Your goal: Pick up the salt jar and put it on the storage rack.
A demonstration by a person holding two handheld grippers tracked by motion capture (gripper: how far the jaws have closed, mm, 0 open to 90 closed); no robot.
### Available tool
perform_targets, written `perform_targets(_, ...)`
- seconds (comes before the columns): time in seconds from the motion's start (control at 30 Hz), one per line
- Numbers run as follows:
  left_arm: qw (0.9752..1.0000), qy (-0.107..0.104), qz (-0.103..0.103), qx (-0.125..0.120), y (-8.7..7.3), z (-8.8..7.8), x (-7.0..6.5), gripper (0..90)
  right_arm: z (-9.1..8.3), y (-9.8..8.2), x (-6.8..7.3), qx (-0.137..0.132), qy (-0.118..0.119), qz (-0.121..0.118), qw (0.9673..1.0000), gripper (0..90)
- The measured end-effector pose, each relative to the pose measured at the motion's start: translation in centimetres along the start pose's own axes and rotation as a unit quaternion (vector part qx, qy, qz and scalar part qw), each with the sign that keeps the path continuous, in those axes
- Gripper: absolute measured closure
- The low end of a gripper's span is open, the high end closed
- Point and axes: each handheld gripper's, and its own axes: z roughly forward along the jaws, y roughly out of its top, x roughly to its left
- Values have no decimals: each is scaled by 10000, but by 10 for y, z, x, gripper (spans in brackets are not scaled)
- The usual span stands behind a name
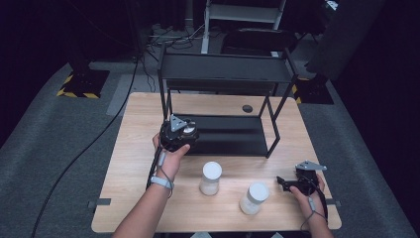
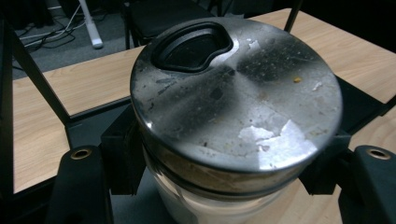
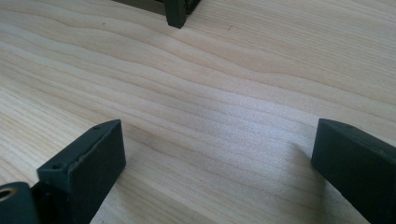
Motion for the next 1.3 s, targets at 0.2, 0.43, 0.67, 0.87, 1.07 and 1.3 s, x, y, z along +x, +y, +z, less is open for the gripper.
perform_targets(0.2,9999,-28,-118,33,0,16,5,297,0,0,1,-1,-10,13,10000,27)
perform_targets(0.43,9996,-12,94,282,7,33,3,297,0,0,1,-1,-27,25,10000,27)
perform_targets(0.67,9988,-83,115,479,10,47,4,297,0,0,2,-1,-30,29,10000,27)
perform_targets(0.87,9978,-93,146,636,11,56,4,297,0,0,2,0,-30,30,10000,27)
perform_targets(1.07,9967,-91,152,797,13,61,5,297,0,0,2,-1,-30,29,10000,27)
perform_targets(1.3,9963,-111,136,836,11,64,8,293,0,0,2,1,-29,29,10000,27)
